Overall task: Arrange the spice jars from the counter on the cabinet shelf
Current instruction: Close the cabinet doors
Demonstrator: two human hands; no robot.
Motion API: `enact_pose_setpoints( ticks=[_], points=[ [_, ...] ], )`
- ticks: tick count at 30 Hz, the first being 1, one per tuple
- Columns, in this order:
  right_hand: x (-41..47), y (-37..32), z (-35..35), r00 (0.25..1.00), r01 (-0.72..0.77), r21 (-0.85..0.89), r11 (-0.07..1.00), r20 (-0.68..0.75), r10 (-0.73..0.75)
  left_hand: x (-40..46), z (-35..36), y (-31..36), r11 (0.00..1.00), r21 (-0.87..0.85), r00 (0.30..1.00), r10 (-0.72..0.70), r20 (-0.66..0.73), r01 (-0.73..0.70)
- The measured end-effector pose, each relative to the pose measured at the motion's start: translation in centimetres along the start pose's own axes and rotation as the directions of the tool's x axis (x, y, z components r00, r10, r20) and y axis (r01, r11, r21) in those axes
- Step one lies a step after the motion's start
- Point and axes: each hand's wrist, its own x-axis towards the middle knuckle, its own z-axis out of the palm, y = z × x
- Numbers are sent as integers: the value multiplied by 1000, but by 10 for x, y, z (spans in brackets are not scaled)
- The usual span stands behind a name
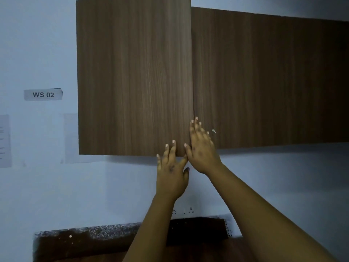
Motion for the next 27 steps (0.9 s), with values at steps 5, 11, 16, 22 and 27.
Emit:
enact_pose_setpoints(
  ticks=[5, 11, 16, 22, 27],
  points=[
    [25, 43, 33, 1000, 20, -128, 992, 14, -18, 39, 41, -27, 993, 66, 993, 94, 65, -98],
    [47, 86, 70, 999, 28, -175, 984, 19, -25, 62, 104, -45, 983, 173, 990, 37, 133, -60],
    [62, 110, 96, 1000, -14, -198, 980, -22, 10, 79, 127, -57, 974, 219, 996, 45, 78, -61],
    [71, 128, 120, 997, 3, -248, 969, -74, -23, 84, 147, -74, 965, 244, 995, 90, 39, -97],
    [80, 127, 135, 979, -71, -239, 968, -204, 22, 87, 155, -79, 958, 262, 992, 124, -23, -113]
  ],
)
